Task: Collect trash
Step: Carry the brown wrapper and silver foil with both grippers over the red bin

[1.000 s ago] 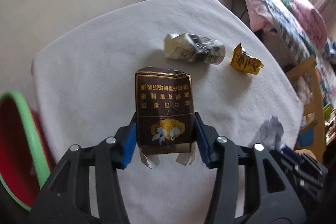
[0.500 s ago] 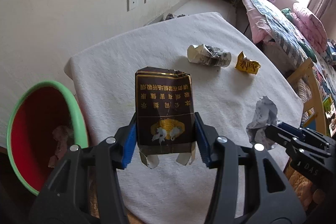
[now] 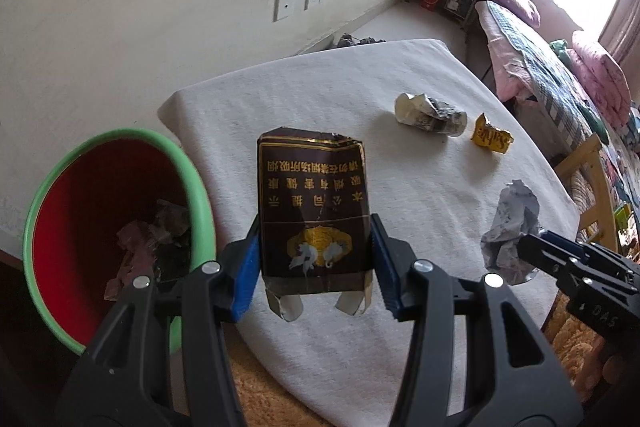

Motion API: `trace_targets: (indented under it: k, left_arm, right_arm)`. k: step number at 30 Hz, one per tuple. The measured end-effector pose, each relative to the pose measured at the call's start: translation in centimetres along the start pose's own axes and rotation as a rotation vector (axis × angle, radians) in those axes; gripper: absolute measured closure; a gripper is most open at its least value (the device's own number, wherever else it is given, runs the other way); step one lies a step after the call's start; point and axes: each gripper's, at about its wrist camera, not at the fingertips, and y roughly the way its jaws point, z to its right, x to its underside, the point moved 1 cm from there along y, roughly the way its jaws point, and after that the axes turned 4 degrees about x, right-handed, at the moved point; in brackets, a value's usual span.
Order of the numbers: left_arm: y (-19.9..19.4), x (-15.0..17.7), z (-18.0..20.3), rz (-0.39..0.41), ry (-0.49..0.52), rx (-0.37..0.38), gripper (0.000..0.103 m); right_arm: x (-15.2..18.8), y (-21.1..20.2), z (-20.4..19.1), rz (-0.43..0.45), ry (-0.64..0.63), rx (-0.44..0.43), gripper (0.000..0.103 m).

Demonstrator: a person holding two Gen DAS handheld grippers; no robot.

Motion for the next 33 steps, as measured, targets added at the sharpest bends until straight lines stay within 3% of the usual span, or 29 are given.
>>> trace_targets:
  k: [21,33]
  left_arm:
    - [-1.2,0.0,-1.5,0.036,-0.028,-0.035,0.055]
    - [-1.3,0.1,-3.7,0.040,-0.076,-0.059,0.055]
  right_arm:
    - [-2.0,-2.1,-3.0,0.065,-0.070,-0.021,0.069]
    - [-2.2,-1.6,-5.0,0.055,-0.117,-0.038,0.069]
